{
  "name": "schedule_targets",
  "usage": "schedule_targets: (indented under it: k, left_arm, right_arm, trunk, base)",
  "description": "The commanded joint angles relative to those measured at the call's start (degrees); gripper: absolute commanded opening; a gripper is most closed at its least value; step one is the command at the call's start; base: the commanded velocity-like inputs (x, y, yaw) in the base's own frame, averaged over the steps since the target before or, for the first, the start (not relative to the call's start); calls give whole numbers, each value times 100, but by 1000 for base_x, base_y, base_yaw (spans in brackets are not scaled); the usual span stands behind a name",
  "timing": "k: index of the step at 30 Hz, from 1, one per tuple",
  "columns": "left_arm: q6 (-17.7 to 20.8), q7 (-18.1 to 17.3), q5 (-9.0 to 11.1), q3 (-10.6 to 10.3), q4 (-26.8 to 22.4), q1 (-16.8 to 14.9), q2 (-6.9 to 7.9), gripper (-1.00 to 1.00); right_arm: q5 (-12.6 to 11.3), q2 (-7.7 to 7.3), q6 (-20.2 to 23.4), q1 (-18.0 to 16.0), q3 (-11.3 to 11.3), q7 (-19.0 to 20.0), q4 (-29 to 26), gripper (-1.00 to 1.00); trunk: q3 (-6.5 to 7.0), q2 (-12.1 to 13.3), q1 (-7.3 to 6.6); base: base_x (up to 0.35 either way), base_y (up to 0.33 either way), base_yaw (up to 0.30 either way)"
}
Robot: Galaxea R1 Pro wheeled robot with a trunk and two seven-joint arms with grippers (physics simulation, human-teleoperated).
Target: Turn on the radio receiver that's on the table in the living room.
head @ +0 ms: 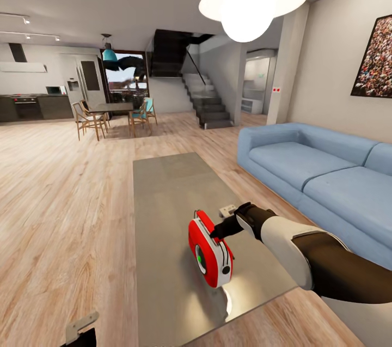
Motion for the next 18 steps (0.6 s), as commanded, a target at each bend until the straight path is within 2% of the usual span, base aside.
schedule_targets:
  k: [1, 7, 18]
  left_arm:
    - [0, -1, 1, 0, 2, 0, 0, -100]
    - [0, 0, 2, 0, 2, 0, 0, -100]
    - [0, 1, 3, 0, 3, 0, 0, -100]
  right_arm:
    - [-22, 1, 25, -2, -48, -2, -5, -100]
    - [0, 1, 224, -2, -55, -29, -5, -100]
    - [4, 1, 259, -1, -56, -40, -5, -100]
  trunk:
    - [-18, -42, 22]
    - [-36, -82, 44]
    - [-36, -82, 44]
  base:
    - [0, 0, 0]
    - [0, 0, 0]
    - [0, 0, 0]
